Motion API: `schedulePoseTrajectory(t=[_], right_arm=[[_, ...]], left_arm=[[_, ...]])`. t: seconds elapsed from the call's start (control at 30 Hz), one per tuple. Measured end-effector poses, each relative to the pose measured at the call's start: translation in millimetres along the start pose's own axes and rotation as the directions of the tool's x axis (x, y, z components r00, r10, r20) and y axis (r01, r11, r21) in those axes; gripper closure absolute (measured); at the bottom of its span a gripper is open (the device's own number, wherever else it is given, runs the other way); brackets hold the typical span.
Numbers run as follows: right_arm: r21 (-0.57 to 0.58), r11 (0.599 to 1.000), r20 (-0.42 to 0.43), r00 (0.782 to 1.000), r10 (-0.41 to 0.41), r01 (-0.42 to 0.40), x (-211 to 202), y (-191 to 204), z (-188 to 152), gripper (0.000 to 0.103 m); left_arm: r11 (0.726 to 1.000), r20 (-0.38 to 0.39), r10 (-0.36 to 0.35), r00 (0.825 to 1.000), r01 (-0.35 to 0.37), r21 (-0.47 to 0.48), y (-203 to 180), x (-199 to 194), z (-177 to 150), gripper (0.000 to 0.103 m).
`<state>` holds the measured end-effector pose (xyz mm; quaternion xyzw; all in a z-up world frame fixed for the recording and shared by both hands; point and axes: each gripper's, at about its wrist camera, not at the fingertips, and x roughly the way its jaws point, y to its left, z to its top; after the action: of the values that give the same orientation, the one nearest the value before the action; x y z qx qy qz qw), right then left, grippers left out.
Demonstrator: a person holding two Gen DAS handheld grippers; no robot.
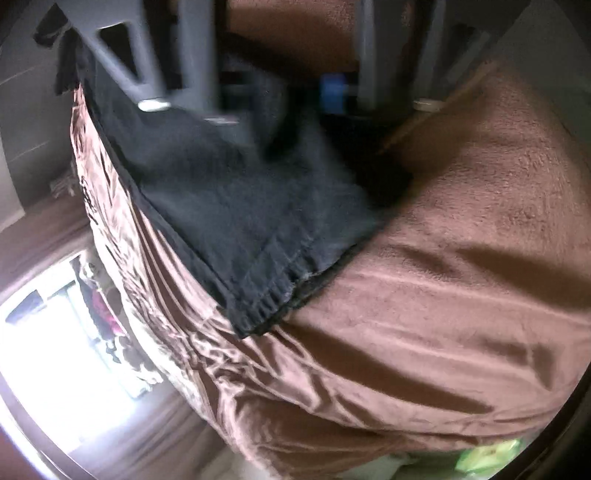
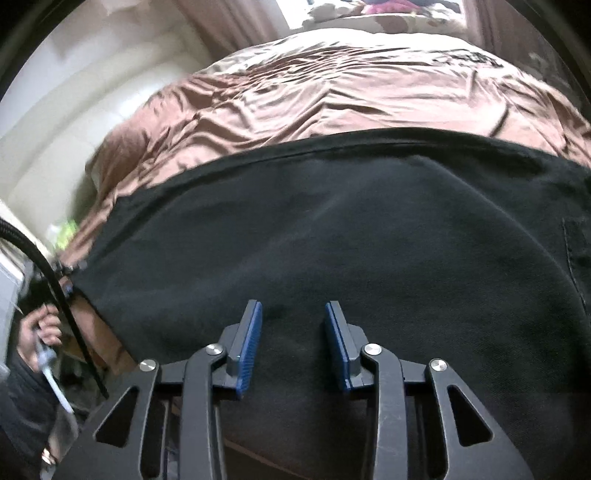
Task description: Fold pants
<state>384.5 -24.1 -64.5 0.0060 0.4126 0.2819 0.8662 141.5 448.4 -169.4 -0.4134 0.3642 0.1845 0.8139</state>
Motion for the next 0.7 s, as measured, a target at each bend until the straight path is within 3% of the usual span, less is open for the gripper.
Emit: schedulePoseTrajectory(t=[0.1,0.23,0.37,0.53,0.7], right_arm=[[-0.008,0.999,-0.001,0.999,0.047,-0.047,1,9,0,0.077],[-0.054,0.998,0.01,1.0,-0.012,0.013,-3,17,15,0.077],[-0.046,0.998,0.013,0.999,-0.034,0.035,-3,19,27,0.078],[-0.038,0.999,-0.076,0.997,-0.033,0.03,24,26,23,0.096],[-0.077,0.997,-0.142,0.99,-0.022,0.011,27,35,2,0.097]], left_arm=[[0.998,0.026,-0.037,0.999,0.038,-0.042,10,-7,7,0.098],[0.998,0.062,-0.047,0.997,0.05,-0.034,1,-20,14,0.099],[0.994,0.106,-0.1,0.989,0.105,-0.042,-12,-34,24,0.099],[0.988,0.147,-0.145,0.978,0.15,-0.021,-33,-54,37,0.099],[0.982,0.166,-0.186,0.968,0.19,-0.006,-47,-66,46,0.099]])
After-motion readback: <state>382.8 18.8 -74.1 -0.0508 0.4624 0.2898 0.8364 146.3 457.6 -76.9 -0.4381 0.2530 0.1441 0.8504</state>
